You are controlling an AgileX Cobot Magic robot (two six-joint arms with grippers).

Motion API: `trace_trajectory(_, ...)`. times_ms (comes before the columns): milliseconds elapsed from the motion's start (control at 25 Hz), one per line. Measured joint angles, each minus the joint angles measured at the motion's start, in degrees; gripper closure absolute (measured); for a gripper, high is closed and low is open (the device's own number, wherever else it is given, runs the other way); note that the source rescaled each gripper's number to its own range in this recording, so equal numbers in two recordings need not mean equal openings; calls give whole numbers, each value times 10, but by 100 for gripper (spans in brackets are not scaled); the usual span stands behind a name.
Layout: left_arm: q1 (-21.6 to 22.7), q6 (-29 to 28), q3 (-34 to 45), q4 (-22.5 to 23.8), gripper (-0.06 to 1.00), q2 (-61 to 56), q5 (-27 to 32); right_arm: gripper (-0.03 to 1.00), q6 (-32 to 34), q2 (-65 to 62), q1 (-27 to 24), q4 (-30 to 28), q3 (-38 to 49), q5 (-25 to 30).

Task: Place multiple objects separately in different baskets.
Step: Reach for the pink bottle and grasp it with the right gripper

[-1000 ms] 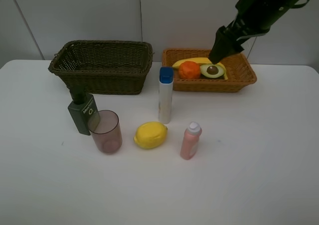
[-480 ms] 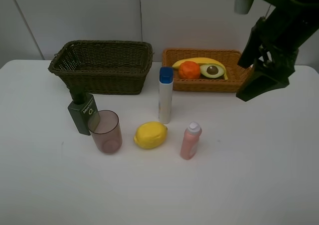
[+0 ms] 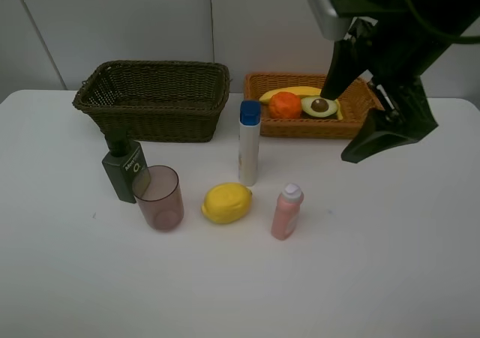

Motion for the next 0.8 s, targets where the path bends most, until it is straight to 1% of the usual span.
trace_trajectory(120,0,0,0,0,0,0,0,-3,-7,10,18,-16,0,-11)
trace_trajectory(280,0,0,0,0,0,0,0,-3,-9,45,22,-25,0,-12)
trace_trajectory(640,0,0,0,0,0,0,0,-3,-31,111,22,-15,1,-8)
trace_trajectory(800,0,0,0,0,0,0,0,-3,-34,119,22,-12,23,-37)
